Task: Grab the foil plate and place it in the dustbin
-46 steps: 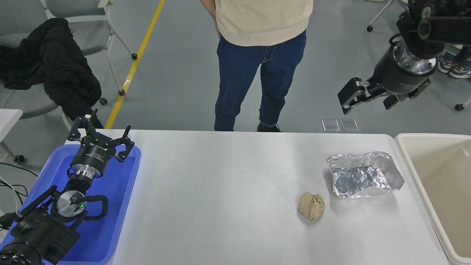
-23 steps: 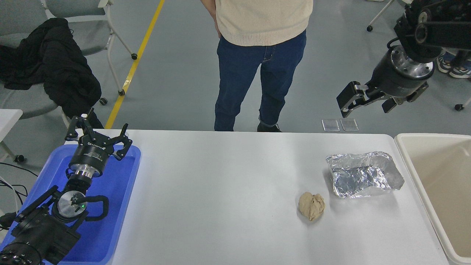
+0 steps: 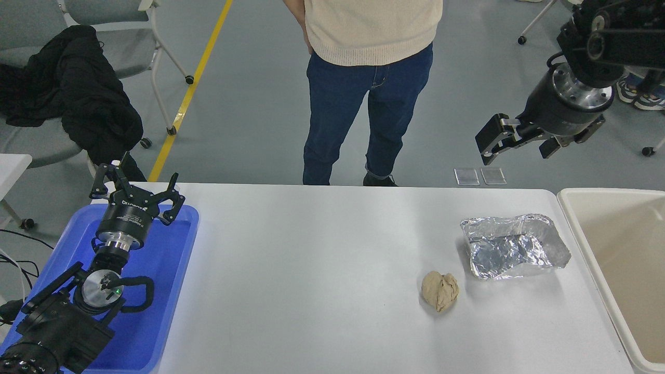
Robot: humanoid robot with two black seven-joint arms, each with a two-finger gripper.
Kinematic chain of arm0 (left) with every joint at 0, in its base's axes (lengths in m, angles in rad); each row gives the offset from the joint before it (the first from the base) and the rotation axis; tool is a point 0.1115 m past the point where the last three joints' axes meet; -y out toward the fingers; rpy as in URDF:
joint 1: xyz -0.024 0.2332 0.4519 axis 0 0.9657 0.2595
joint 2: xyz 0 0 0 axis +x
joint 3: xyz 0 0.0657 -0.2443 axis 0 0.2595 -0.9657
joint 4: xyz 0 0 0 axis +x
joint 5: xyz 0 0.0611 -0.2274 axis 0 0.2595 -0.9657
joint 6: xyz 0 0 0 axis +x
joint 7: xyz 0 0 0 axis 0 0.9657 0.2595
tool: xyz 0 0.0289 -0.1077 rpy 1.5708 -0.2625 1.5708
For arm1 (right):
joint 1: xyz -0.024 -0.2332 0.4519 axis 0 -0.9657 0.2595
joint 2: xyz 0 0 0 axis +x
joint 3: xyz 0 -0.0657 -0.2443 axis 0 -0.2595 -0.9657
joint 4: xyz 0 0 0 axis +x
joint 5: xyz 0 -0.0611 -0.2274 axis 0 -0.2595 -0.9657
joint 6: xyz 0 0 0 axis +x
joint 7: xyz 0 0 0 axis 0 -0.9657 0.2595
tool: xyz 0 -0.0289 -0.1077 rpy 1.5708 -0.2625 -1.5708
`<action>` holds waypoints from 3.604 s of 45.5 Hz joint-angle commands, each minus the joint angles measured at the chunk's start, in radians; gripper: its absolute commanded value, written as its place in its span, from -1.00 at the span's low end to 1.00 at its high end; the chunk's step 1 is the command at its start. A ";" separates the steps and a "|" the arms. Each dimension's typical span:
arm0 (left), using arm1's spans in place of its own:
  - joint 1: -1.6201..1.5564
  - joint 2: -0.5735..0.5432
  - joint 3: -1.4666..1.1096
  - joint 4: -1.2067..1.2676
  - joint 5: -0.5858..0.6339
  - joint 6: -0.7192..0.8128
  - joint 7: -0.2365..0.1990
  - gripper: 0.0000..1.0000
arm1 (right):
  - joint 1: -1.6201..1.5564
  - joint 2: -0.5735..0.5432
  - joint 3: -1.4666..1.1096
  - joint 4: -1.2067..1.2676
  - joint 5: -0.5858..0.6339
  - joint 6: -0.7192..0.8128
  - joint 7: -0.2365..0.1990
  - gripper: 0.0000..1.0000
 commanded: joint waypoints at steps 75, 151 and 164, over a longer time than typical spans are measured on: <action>0.000 0.000 0.001 0.000 0.000 0.003 -0.004 1.00 | -0.743 -0.211 0.078 -0.411 -0.118 -0.342 -0.005 1.00; 0.000 0.000 0.001 0.000 0.000 0.003 -0.004 1.00 | -1.243 -0.132 0.374 -0.716 -0.026 -0.764 -0.004 0.82; 0.000 0.000 0.001 0.000 0.000 0.003 -0.004 1.00 | -1.257 -0.128 0.381 -0.713 -0.003 -0.775 -0.004 -0.58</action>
